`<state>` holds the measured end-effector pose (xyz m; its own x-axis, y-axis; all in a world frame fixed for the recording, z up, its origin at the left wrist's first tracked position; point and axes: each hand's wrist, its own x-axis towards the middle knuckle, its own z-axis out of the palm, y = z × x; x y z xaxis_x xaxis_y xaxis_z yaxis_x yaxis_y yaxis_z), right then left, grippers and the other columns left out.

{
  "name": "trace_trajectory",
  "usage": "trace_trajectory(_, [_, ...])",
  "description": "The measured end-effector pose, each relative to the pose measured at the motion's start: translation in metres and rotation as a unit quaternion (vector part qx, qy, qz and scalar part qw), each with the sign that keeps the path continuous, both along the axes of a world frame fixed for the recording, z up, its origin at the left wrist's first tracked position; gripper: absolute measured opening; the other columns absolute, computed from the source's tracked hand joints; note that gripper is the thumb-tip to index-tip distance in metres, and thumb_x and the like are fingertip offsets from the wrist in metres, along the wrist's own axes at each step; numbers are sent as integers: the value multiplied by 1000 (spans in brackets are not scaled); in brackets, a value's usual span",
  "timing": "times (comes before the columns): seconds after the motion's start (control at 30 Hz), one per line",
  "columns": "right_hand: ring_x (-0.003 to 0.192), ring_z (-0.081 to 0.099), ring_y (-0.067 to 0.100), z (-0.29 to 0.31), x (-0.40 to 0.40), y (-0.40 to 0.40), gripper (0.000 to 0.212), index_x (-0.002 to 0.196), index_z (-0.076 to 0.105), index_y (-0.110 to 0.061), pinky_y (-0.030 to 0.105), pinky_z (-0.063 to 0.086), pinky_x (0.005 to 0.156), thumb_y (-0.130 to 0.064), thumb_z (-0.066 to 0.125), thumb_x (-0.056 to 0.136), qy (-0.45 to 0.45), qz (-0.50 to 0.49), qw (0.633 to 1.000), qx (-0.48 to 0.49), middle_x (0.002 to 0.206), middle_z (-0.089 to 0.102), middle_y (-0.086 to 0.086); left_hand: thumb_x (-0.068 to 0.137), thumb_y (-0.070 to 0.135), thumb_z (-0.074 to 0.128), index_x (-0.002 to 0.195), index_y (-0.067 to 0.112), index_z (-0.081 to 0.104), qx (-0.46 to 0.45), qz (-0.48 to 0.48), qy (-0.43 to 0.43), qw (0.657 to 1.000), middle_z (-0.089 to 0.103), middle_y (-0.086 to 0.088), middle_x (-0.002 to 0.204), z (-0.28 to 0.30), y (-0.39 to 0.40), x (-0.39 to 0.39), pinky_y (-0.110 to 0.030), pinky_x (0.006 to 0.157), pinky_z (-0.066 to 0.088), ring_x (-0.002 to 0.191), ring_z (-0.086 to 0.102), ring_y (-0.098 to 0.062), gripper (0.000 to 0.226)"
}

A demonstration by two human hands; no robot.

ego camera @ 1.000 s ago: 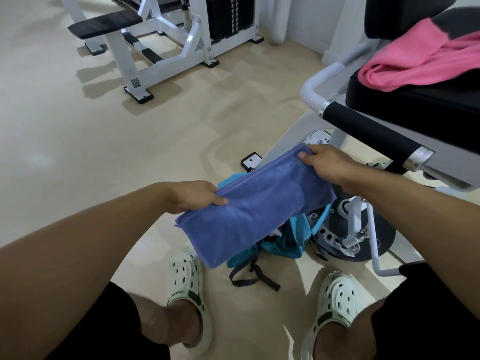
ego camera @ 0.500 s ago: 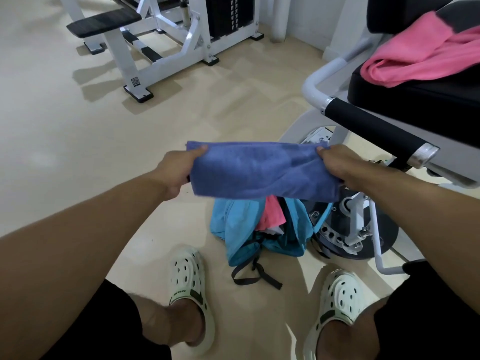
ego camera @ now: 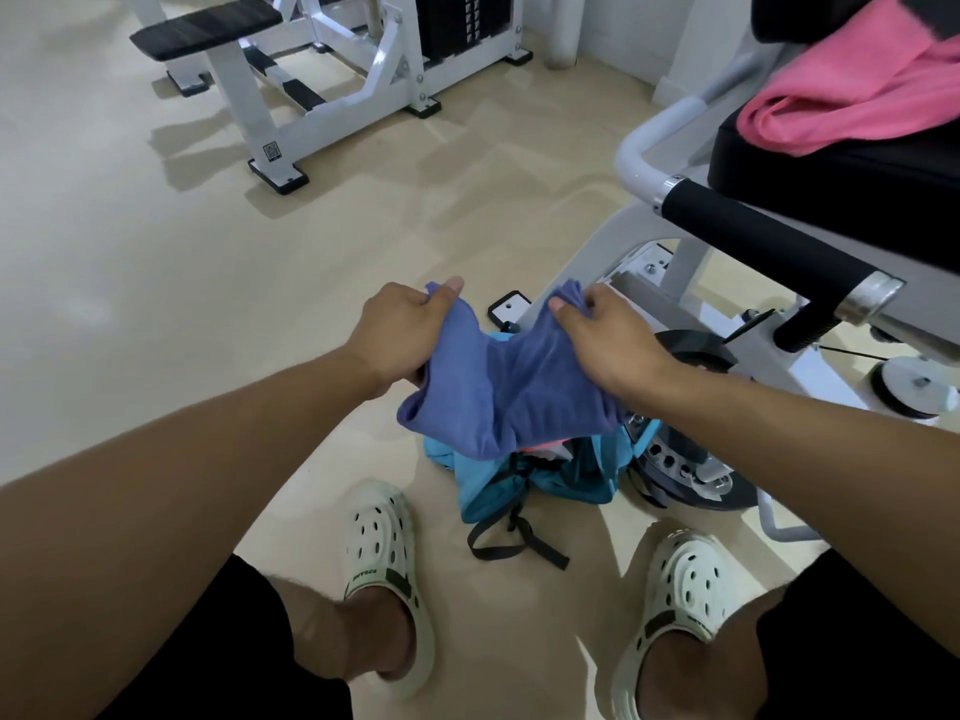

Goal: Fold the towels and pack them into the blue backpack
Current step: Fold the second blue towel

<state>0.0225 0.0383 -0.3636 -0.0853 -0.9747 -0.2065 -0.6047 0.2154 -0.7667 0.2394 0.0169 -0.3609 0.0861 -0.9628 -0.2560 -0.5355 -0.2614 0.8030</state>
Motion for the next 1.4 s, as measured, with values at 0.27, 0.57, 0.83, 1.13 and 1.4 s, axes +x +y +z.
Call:
trace_trajectory(0.27, [89,68,27,4,23,23,24,104,52,-20,42,56,73,-44,55,100,-132,-3,991,31,97,66,6,101,56,47,81,-6,58,20,-67,19,997,59,-18,59,8,16,-30,-27,47,51,42,64,-28,66])
trace_trajectory(0.57, [85,68,23,9,27,33,31,97,52,-20,40,56,72,-50,49,102,-138,8,990,15,95,67,5,100,61,44,94,-9,68,75,-110,51,990,72,-27,74,16,26,-46,-45,62,64,56,72,-35,74])
trace_trajectory(0.83, [77,69,19,9,26,33,37,96,54,-20,45,59,75,-55,44,102,-134,32,990,36,85,67,0,105,56,35,88,3,65,104,-123,82,984,70,-23,71,19,33,-50,-42,60,64,57,72,-36,63])
trace_trajectory(1.13, [79,69,13,10,20,36,63,115,44,-21,40,58,75,-38,87,73,18,211,977,14,91,69,-3,96,72,35,75,-1,62,138,-126,75,980,74,-21,74,22,30,-39,-45,74,64,67,74,-39,81])
trace_trajectory(1.4, [66,56,13,24,1,15,38,113,50,-26,38,47,63,-8,63,83,23,288,957,17,81,61,1,73,71,72,93,13,64,78,-234,-100,964,70,-5,94,38,12,-9,-36,79,58,84,66,-15,62])
